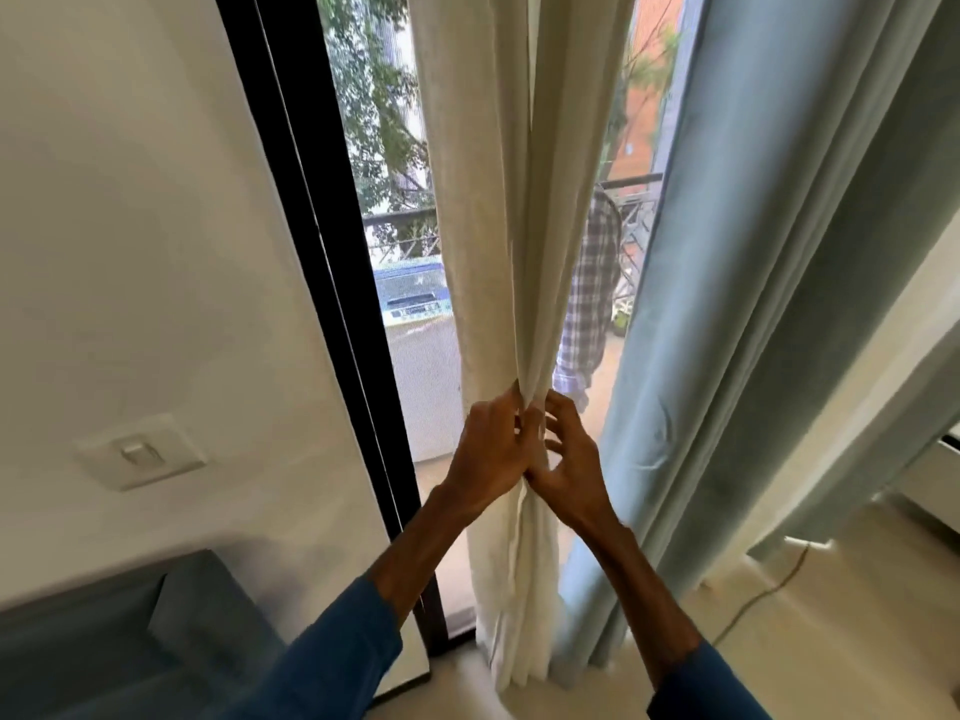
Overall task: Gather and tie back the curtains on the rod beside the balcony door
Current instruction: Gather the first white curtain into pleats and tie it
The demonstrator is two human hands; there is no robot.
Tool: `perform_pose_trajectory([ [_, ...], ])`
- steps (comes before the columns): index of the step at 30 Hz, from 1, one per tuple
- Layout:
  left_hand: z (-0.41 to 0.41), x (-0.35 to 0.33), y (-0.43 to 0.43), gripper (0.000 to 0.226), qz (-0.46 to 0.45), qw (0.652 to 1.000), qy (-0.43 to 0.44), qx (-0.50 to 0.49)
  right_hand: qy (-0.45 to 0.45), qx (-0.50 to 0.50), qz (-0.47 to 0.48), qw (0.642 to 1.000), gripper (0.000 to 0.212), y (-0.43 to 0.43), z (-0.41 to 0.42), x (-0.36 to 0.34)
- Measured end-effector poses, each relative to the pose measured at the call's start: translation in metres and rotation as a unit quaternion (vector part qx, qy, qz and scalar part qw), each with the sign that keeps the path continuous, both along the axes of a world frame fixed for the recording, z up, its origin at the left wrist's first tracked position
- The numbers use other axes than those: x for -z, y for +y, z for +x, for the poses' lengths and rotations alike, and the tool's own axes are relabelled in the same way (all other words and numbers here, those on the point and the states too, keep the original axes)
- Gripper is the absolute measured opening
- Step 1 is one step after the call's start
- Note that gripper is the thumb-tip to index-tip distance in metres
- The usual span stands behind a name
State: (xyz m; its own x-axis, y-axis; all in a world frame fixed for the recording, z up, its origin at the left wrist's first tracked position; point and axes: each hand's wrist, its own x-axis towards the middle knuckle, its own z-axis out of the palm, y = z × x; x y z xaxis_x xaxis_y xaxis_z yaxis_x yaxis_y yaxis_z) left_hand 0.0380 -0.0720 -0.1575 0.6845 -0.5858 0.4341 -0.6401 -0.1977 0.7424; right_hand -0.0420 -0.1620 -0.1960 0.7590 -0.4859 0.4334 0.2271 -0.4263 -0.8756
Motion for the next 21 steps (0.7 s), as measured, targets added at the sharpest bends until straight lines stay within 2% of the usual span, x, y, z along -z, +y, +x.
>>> perform_pose_trajectory([
  [5, -0.007, 0.002, 0.007, 0.033, 0.017, 0.999, -0.031, 0.027, 0.005, 0.071, -0.034, 0.997, 0.033, 0.0, -0.002, 0.015],
  [10, 0.004, 0.023, 0.015, 0.038, 0.052, 0.996, 0.008, 0.066, 0.04, 0.117, -0.059, 0.991, 0.013, -0.009, -0.002, 0.02],
  [13, 0.007, 0.035, 0.017, 0.034, 0.073, 0.994, 0.01, 0.082, 0.04, 0.142, -0.06, 0.987, 0.012, -0.011, -0.001, 0.024],
  [17, 0.006, 0.042, 0.012, 0.052, 0.096, 0.989, -0.019, 0.109, 0.058, 0.171, -0.076, 0.981, 0.021, -0.009, -0.001, 0.024],
  [21, 0.011, 0.047, 0.009, 0.064, 0.122, 0.983, -0.026, 0.136, 0.069, 0.178, -0.076, 0.979, 0.015, -0.009, -0.001, 0.021],
])
